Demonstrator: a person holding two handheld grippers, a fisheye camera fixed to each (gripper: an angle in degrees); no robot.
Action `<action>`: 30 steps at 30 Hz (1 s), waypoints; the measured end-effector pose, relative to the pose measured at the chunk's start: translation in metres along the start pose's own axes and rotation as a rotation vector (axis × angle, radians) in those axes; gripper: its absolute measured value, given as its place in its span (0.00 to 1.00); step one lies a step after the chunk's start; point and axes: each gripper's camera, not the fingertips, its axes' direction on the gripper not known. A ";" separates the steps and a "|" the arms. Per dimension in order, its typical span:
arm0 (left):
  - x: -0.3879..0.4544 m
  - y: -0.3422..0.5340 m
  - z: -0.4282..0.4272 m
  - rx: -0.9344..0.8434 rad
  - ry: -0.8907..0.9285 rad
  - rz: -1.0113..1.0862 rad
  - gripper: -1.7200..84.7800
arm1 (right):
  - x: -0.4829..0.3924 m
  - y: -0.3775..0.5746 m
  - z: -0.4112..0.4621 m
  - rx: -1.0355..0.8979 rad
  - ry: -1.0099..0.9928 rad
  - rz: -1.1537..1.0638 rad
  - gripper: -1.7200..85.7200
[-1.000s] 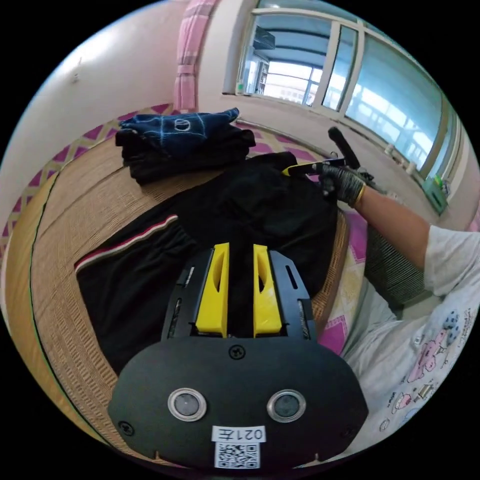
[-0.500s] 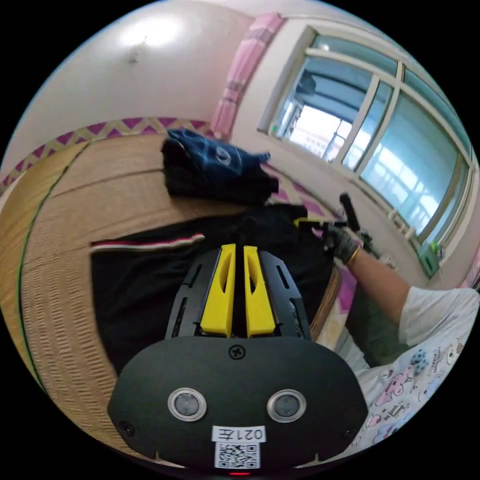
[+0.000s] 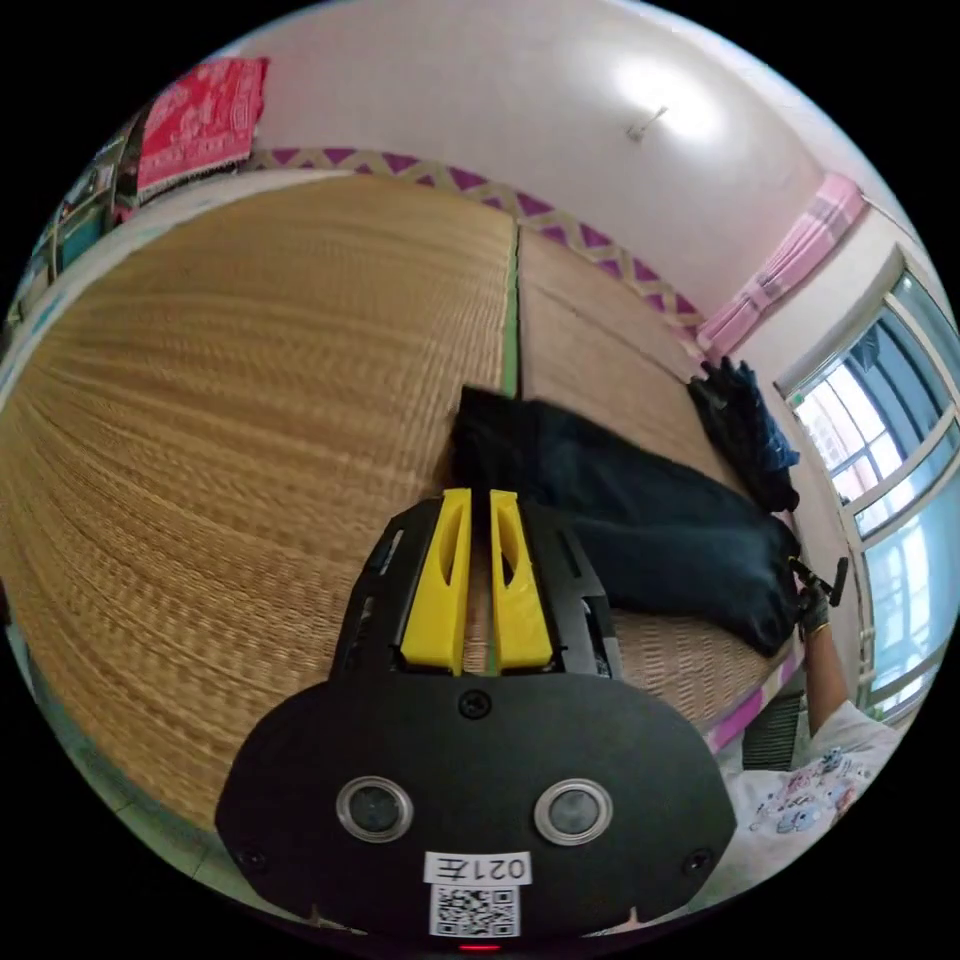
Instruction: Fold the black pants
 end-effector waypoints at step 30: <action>0.125 -0.077 0.018 -0.234 0.053 0.718 0.16 | 0.008 -0.008 -0.042 -0.083 -0.324 -0.633 0.01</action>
